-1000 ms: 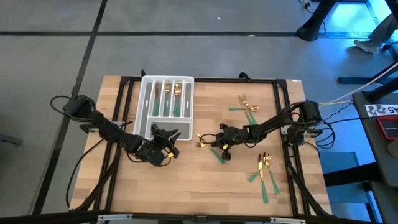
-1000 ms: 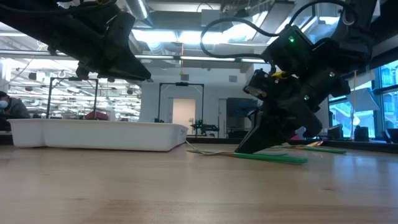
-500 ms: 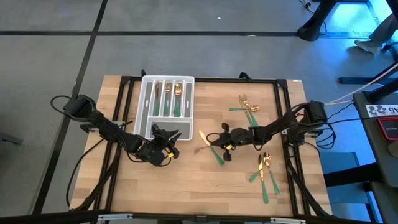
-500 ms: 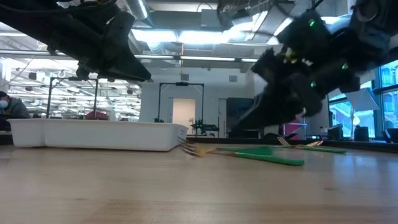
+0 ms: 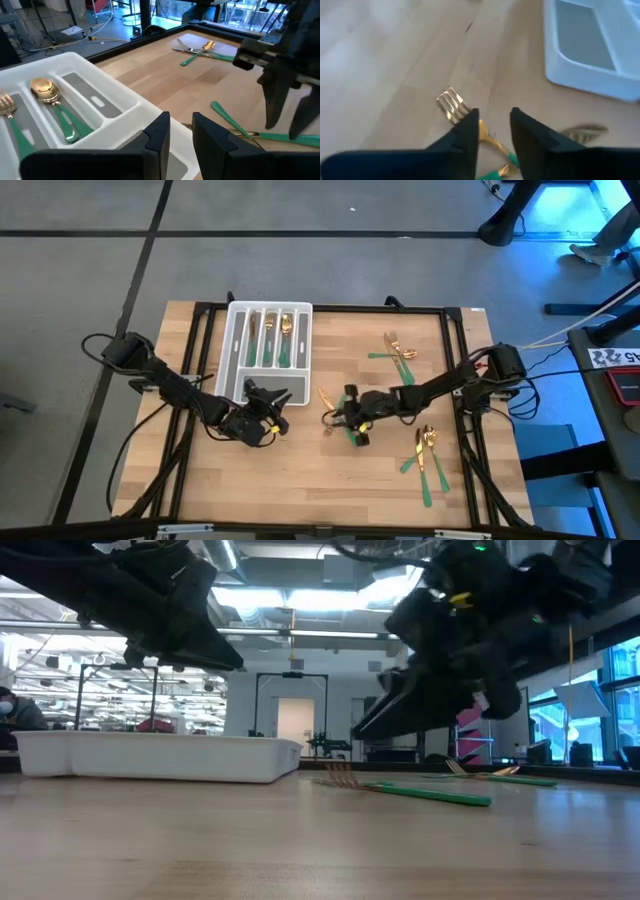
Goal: Sort silverware
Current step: Put the green fork into the white cutlery tray
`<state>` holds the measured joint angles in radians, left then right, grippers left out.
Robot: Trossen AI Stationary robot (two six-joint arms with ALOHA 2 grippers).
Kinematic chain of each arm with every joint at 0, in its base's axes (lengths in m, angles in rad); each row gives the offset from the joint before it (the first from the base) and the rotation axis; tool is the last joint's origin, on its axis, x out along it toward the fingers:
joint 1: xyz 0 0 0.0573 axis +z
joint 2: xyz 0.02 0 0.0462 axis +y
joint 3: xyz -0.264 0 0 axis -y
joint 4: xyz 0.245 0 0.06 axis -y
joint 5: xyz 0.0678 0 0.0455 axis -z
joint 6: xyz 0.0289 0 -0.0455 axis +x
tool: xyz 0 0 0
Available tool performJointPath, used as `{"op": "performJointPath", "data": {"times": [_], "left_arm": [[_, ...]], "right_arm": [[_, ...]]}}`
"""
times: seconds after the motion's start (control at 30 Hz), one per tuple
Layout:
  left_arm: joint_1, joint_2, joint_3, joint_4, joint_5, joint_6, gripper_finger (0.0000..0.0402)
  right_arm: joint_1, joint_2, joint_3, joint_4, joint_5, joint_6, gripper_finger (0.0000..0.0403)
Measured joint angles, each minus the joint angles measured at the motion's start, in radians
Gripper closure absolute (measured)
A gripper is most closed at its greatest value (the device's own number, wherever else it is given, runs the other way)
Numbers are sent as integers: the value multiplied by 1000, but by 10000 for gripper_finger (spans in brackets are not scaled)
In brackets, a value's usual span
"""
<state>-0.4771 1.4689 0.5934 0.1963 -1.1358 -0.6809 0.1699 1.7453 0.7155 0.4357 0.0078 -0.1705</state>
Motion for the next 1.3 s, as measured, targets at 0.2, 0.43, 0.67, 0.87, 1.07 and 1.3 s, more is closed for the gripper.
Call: {"op": "performJointPath", "data": {"times": [0.2, 0.43, 0.67, 0.87, 1.07, 1.3], "left_arm": [[10, 0, 0, 2, 1, -18, 332], [10, 0, 0, 3, 3, -25, 332], [10, 0, 0, 4, 3, -33, 332], [10, 0, 0, 3, 3, -33, 332], [-4, -2, 0, -15, 27, 21, 332], [-92, -86, 9, -72, 3, 70, 332]], "right_arm": [[0, 78, 226, -422, -2, -249, 244], [-8, 142, 385, -667, -37, -445, 266], [-51, 219, 437, -706, -135, -494, 296], [-90, 274, 437, -624, -289, -399, 333], [-79, 322, 436, -433, -324, -280, 373], [-61, 339, 429, -211, -341, -62, 368]]}}
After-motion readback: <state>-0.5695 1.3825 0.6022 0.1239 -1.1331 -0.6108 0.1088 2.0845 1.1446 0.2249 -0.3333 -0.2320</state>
